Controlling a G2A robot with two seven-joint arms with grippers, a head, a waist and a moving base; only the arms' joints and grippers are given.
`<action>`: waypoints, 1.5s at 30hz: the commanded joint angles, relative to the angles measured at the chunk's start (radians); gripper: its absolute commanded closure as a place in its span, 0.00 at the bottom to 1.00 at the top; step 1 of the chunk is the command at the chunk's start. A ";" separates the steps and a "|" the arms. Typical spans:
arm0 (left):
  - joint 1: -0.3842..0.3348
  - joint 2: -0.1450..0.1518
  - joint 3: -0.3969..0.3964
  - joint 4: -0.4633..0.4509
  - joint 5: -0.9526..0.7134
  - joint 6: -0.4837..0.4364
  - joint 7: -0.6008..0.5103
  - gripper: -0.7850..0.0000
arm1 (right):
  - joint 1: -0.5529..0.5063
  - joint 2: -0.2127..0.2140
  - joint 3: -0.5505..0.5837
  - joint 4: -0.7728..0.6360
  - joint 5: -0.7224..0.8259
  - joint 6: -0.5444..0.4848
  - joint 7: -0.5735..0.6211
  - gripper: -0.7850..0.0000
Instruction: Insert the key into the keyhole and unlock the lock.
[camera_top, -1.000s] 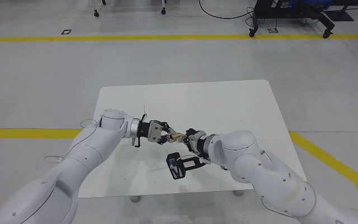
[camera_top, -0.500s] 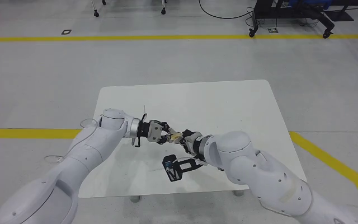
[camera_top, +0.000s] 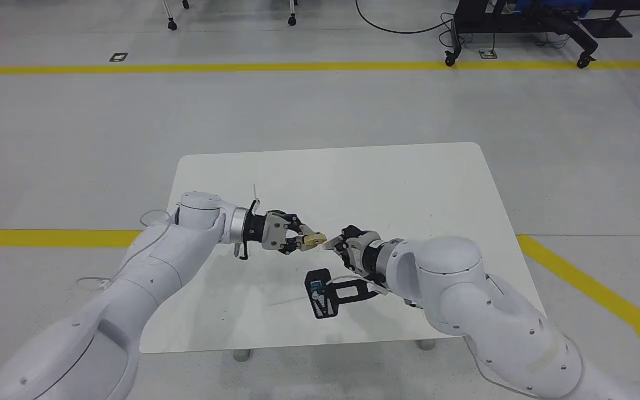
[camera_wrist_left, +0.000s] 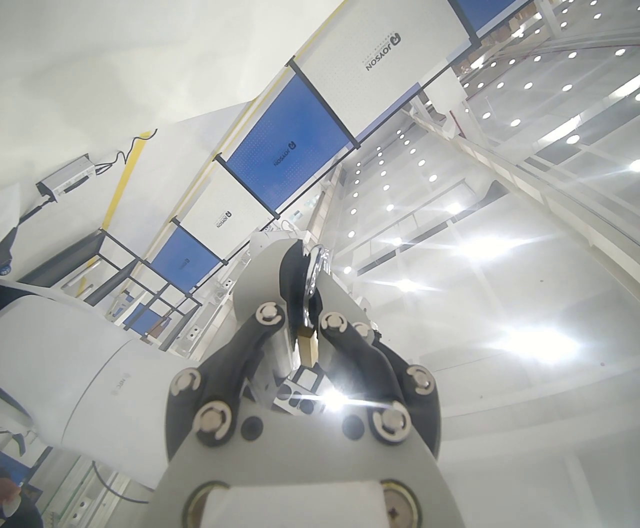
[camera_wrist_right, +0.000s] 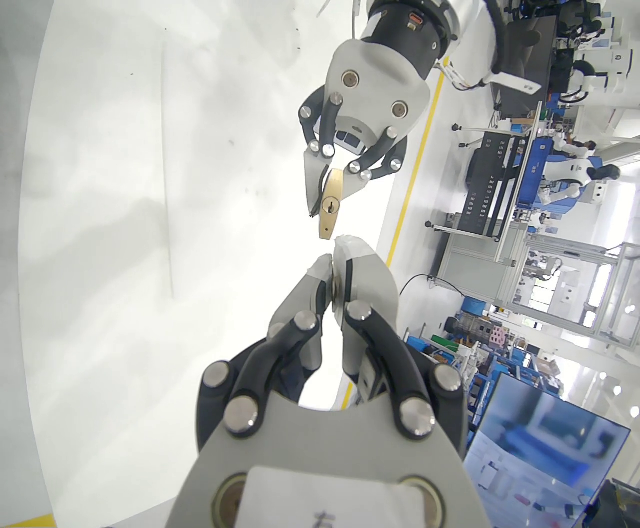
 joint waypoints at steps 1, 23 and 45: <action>0.000 0.000 0.000 0.000 0.000 0.000 0.000 1.00 | 0.001 0.000 -0.001 0.001 0.000 0.000 0.000 1.00; 0.045 -0.091 -0.030 -0.071 -0.095 0.194 0.339 1.00 | -0.100 0.083 0.080 -0.012 -0.028 0.045 0.045 1.00; 0.032 -0.118 -0.026 -0.025 -0.093 0.181 0.321 1.00 | -0.084 0.137 0.066 -0.019 0.052 0.030 0.030 1.00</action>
